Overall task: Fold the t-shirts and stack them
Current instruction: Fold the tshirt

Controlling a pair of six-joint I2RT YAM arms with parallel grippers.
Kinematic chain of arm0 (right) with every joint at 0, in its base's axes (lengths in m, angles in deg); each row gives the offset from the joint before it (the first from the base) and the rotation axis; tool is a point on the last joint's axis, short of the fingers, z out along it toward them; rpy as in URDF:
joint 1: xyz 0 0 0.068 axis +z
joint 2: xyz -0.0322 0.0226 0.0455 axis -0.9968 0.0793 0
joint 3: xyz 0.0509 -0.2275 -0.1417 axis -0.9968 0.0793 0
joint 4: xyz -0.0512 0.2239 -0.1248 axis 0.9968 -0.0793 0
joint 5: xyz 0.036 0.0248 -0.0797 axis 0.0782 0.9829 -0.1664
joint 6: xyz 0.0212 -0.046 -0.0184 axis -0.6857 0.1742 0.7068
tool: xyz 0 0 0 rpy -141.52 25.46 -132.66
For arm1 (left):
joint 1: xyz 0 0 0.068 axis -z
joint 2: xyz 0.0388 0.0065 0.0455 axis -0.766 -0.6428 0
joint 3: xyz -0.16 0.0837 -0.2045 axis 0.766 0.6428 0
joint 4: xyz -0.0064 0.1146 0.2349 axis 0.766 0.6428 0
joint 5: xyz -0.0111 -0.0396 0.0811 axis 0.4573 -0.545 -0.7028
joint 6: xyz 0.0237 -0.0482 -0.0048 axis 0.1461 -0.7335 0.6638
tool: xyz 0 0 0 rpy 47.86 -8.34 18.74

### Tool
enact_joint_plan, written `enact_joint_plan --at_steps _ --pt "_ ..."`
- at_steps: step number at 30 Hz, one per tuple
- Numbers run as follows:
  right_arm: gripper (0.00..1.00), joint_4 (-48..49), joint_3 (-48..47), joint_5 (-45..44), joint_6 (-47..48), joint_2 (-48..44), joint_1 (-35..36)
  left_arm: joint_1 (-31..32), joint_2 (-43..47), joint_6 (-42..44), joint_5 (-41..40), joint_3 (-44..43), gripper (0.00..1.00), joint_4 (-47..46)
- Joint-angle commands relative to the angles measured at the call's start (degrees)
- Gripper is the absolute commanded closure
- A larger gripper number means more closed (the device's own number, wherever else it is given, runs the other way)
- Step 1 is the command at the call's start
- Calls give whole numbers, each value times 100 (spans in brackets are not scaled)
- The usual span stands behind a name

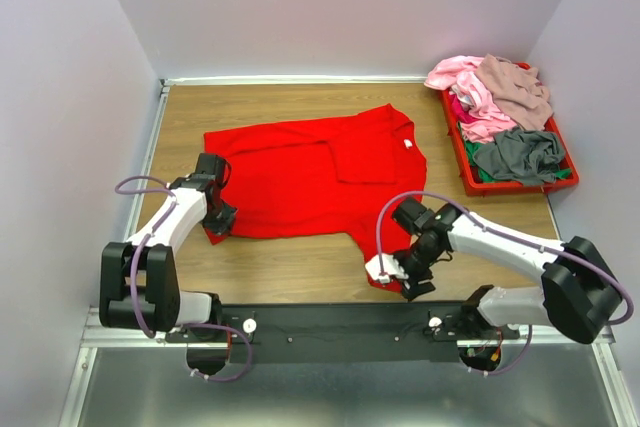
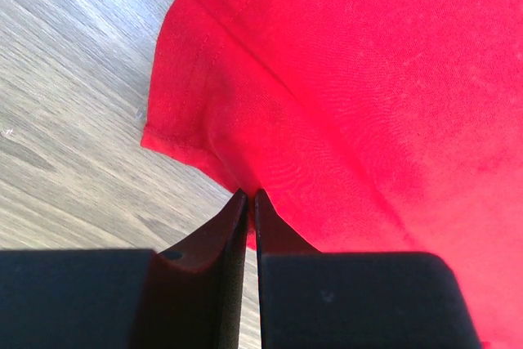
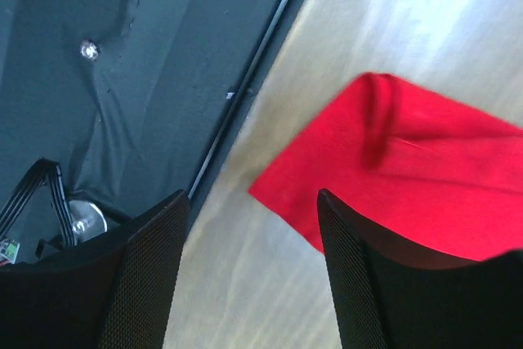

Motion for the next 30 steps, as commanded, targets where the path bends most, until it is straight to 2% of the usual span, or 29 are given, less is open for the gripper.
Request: enact_joint_plan --at_steps 1,5,9,13,19,26,30 --pt "30 703 349 -597 -627 -41 399 34 178 40 27 79 85 -22" --pt "38 1195 534 -852 -893 37 602 34 213 22 71 158 85 -57" --pt "54 1529 701 -1255 -1121 108 734 26 248 22 71 167 86 -66" --pt "75 1697 833 -1564 -1210 55 761 26 231 40 97 176 86 -101" --pt "99 1549 693 -1837 -1429 -295 761 34 231 57 141 219 88 -136" --pt "100 460 -466 -2187 -1552 -559 761 26 301 119 124 158 88 -110" --pt "99 361 -950 -2626 -1666 -674 752 26 301 136 133 70 88 -101"
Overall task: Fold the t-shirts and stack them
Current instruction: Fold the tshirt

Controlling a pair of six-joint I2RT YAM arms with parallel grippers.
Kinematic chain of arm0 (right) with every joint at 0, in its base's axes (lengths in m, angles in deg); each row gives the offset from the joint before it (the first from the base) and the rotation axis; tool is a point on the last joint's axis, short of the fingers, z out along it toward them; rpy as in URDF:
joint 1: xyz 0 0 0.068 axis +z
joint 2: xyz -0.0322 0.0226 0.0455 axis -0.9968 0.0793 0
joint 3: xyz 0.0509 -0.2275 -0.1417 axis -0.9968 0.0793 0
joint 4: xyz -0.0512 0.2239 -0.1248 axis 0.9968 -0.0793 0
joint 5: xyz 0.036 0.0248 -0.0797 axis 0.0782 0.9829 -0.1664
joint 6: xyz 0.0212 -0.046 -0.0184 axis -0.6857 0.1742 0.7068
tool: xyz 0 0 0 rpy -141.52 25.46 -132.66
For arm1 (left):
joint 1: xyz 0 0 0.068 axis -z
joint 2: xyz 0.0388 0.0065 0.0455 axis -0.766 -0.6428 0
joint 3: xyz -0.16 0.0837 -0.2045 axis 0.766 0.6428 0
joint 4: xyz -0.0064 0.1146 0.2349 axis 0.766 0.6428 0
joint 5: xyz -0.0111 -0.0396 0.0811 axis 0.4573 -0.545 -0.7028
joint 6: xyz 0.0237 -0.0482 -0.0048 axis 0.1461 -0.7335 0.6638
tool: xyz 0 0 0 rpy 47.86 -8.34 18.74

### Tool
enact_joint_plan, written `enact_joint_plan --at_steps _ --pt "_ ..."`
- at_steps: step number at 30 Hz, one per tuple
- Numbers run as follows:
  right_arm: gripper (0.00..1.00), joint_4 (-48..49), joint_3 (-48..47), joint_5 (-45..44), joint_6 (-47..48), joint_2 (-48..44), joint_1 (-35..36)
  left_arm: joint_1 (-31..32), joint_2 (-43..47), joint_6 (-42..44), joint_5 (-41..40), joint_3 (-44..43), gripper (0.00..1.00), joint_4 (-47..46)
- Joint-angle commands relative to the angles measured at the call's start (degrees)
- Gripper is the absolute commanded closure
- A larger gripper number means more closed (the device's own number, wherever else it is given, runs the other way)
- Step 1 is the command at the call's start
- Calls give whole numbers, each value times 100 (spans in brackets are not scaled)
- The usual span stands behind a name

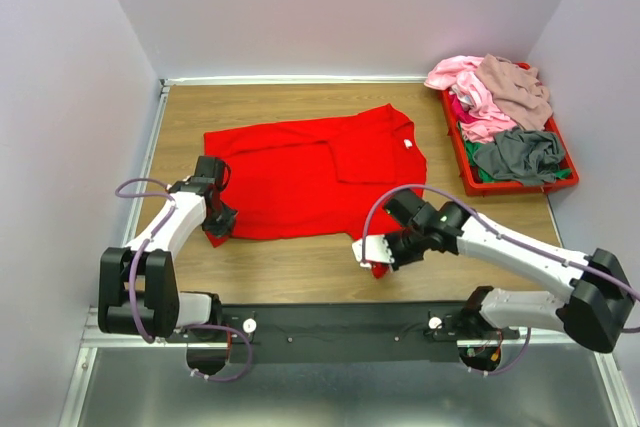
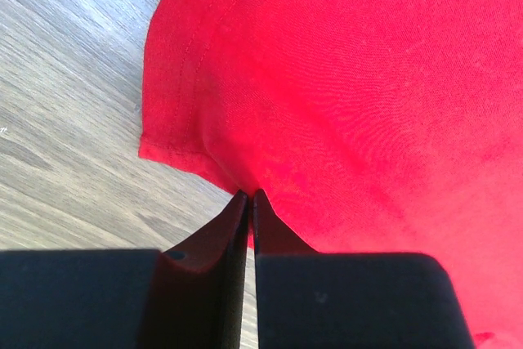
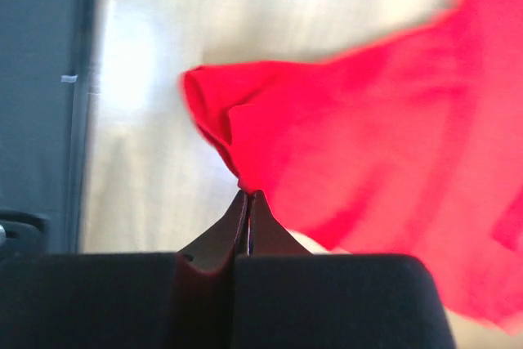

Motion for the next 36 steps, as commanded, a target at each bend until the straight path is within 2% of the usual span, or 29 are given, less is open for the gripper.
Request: enact_joint_plan --at_steps 1,15,36 --pt "100 -395 -612 -761 -200 -209 -24 26 139 69 39 -116 88 -9" --pt "100 -35 -2554 -1737 -525 265 -410 17 105 200 188 -450 88 -18" --pt "100 1081 -3109 -1817 -701 617 -1175 -97 -300 359 144 -1091 89 -44"
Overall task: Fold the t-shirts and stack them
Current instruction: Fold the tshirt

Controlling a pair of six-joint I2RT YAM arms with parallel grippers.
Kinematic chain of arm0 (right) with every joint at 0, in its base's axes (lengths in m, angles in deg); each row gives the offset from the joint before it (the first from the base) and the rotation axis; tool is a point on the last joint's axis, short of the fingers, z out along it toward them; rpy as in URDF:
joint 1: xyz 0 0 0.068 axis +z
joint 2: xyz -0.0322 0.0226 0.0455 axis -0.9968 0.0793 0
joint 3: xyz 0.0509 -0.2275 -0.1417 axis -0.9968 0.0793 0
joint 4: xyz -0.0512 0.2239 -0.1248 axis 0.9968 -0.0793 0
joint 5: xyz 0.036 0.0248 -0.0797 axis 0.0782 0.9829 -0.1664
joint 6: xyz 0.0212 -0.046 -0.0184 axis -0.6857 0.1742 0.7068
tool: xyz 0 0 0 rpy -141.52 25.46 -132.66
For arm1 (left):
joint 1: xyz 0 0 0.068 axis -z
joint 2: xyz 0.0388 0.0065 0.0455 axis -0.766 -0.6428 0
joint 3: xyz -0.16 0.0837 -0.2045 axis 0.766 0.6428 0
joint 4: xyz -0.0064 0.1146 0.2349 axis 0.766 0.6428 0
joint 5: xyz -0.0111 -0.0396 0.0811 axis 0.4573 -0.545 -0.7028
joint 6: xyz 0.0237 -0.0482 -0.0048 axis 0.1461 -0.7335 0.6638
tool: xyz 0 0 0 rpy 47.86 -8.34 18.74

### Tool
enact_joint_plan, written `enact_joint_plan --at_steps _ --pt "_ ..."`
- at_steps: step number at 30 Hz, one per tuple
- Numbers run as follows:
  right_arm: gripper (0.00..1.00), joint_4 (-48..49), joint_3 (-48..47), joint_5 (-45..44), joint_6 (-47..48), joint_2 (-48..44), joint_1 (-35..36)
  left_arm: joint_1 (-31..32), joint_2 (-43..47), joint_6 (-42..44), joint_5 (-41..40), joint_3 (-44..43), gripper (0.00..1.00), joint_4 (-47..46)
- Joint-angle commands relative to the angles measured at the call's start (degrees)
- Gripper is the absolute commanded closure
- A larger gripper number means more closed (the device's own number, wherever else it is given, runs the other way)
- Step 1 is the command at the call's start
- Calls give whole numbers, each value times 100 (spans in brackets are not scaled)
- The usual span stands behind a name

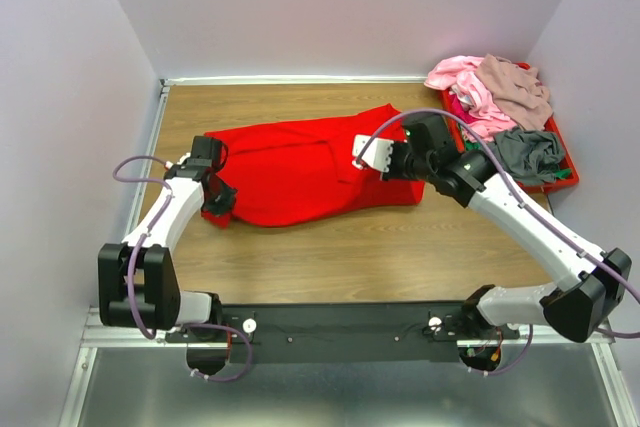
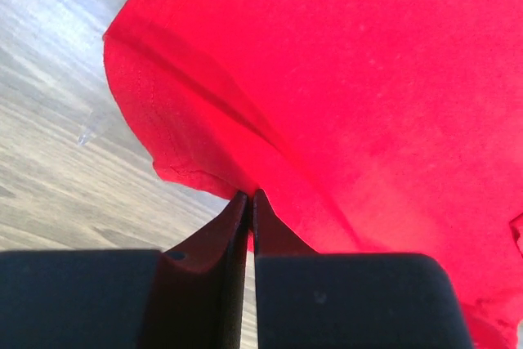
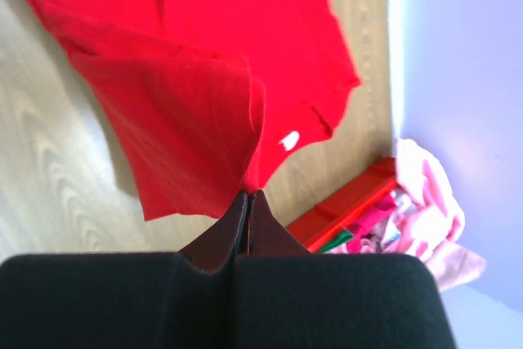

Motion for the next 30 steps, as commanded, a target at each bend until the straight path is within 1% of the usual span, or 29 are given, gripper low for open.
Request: enact_joint_plan --at_steps 1,9,13,17,30 --pt "100 378 -239 -16 -109 121 -117 -49 -175 107 4 -278 89 -46" --pt "100 834 -362 -51 -232 376 -258 -102 -615 222 -22 -744 89 -108" --pt "100 1081 -441 -235 -285 569 -346 -164 -860 266 -31 -955 89 -169" --pt "100 1449 -555 -296 -425 789 -617 -199 -1176 292 22 -1157 89 -266" --pt "100 1977 -626 -253 -469 1492 -961 -225 -1845 354 92 -1702 89 -416"
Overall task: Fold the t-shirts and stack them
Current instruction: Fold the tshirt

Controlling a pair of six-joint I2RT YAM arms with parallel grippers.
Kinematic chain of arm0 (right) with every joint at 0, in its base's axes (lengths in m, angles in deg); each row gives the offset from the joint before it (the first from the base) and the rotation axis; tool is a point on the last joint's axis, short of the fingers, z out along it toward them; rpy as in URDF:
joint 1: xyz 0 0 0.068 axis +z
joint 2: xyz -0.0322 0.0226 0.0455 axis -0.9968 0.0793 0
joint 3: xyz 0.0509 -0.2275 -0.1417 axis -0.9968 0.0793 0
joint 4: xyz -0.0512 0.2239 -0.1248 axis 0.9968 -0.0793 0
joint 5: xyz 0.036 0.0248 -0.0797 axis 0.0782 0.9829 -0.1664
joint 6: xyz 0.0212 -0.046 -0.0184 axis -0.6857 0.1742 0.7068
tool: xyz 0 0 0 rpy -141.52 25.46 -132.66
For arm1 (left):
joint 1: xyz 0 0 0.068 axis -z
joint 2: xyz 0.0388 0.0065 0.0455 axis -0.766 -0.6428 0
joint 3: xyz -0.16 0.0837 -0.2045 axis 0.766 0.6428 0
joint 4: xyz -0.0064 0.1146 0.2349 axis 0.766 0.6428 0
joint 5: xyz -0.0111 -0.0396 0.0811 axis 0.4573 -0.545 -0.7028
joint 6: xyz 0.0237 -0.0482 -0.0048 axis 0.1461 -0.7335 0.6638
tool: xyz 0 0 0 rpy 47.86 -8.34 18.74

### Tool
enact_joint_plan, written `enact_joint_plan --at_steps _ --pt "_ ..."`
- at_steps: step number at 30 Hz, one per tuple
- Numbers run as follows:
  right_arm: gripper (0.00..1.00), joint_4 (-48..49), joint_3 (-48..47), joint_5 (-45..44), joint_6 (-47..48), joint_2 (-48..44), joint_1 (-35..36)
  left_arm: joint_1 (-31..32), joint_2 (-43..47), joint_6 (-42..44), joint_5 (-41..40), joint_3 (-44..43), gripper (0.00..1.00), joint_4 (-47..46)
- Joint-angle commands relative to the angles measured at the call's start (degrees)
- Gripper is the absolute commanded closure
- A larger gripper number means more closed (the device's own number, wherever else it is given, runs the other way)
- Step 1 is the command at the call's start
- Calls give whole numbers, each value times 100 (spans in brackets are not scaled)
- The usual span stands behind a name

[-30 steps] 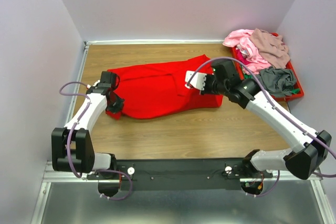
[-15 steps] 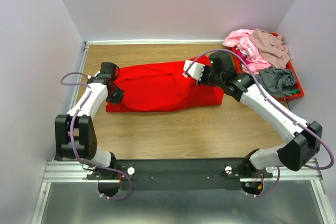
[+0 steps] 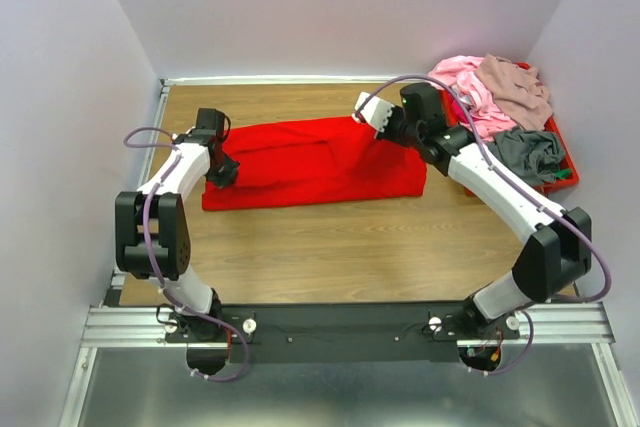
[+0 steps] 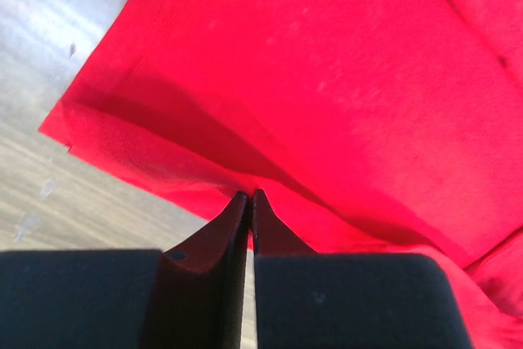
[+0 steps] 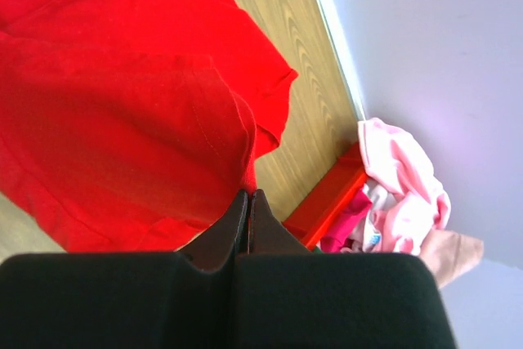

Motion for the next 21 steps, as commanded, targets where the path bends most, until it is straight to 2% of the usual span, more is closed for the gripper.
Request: enact_joint_plan --at_steps 1,21 --pt "100 327 -134 -102 -102 216 -72 -61 -141 65 86 -251 89 -108" --pt "100 521 -107 -23 -199 576 -379 -105 -589 179 103 -436 89 -213"
